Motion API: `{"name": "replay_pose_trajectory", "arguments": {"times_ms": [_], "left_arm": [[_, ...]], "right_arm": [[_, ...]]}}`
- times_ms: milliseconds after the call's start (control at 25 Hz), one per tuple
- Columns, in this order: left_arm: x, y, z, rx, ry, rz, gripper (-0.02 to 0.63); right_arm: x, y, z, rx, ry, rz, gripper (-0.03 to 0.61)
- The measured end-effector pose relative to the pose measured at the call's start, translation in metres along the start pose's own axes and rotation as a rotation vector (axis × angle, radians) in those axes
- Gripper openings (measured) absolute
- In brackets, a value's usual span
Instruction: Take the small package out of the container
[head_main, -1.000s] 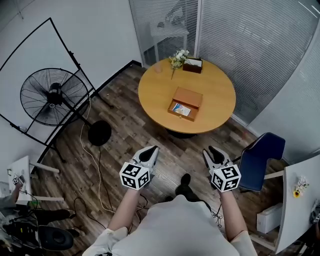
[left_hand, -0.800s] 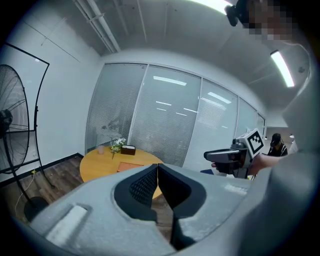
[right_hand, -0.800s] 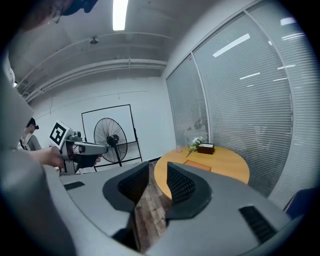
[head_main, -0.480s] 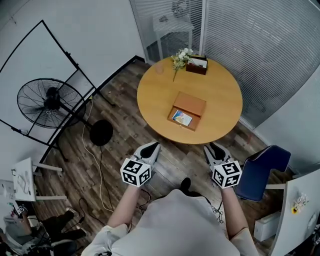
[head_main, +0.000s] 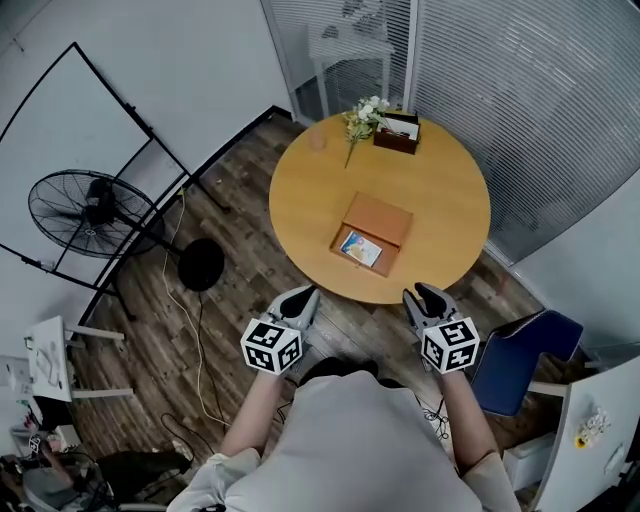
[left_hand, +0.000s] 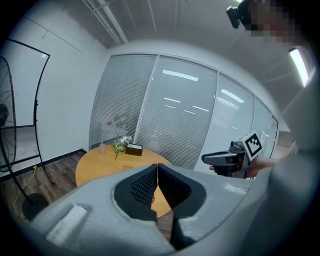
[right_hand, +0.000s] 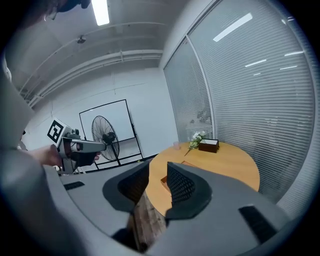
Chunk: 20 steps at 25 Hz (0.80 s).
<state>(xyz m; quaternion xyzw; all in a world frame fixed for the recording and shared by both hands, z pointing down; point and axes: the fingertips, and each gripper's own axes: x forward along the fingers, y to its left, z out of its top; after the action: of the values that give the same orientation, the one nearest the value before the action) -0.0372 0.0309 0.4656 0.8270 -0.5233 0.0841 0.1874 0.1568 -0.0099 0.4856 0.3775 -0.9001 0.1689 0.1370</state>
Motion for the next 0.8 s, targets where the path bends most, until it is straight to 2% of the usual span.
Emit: {"name": "replay_pose_trajectory", "arguments": {"times_ms": [360, 800], "left_arm": [[0.050, 0.047, 0.012, -0.011, 0.023, -0.042, 0.018], [0.130, 0.139, 0.026, -0.016, 0.115, -0.171, 0.018]], "right_arm": [[0.055, -0.024, 0.003, 0.029, 0.041, -0.038, 0.110], [0.164, -0.045, 0.003, 0.115, 0.126, -0.147, 0.110]]}}
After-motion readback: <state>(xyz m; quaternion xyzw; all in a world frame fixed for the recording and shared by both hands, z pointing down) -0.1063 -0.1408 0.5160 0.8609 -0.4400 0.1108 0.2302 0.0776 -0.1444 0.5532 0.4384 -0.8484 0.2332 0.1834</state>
